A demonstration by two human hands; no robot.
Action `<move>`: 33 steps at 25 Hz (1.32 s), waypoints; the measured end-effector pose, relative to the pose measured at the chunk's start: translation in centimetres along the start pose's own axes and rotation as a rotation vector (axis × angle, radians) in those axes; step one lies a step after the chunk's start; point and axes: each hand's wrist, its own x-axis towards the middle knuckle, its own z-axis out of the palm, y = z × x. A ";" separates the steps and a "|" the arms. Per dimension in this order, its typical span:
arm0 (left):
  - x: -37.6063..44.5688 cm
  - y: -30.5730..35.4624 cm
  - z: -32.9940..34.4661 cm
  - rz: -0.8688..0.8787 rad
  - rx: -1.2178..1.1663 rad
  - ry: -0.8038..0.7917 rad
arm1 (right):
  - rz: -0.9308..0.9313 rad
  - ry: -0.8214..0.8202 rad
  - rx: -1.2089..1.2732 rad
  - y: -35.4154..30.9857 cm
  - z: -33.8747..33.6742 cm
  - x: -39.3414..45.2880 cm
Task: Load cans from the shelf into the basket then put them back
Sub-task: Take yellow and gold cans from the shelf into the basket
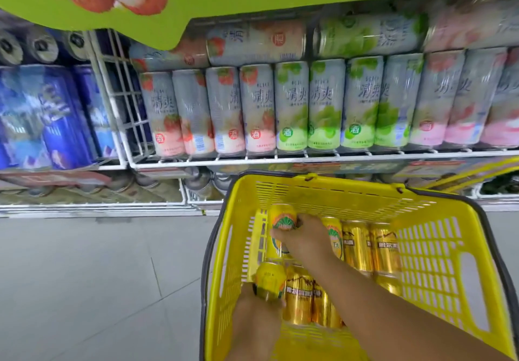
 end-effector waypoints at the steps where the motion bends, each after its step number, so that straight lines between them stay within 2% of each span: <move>1: 0.3 0.1 0.1 -0.008 0.004 0.004 | -0.003 0.002 -0.007 0.1 0.7 0.0; 9: 2.9 -0.2 1.6 -0.015 0.128 -0.041 | 0.009 0.067 -0.157 0.0 4.0 1.0; 16: 2.8 -0.3 1.0 0.007 0.158 -0.045 | 0.053 0.067 -0.346 -0.5 3.0 1.0; 22: 0.2 0.8 -0.5 0.035 0.099 -0.062 | -0.075 -0.146 -0.209 1.2 0.2 -1.1; 26: -3.5 3.1 -3.1 0.153 0.083 -0.074 | -0.088 -0.201 -0.165 1.2 -3.9 -5.0; 30: -7.1 5.0 -6.5 0.426 0.179 -0.010 | -0.188 -0.143 -0.329 -0.3 -8.5 -8.6; 33: -8.9 6.0 -8.3 0.568 0.298 0.046 | -0.250 -0.118 -0.400 -1.7 -11.1 -10.5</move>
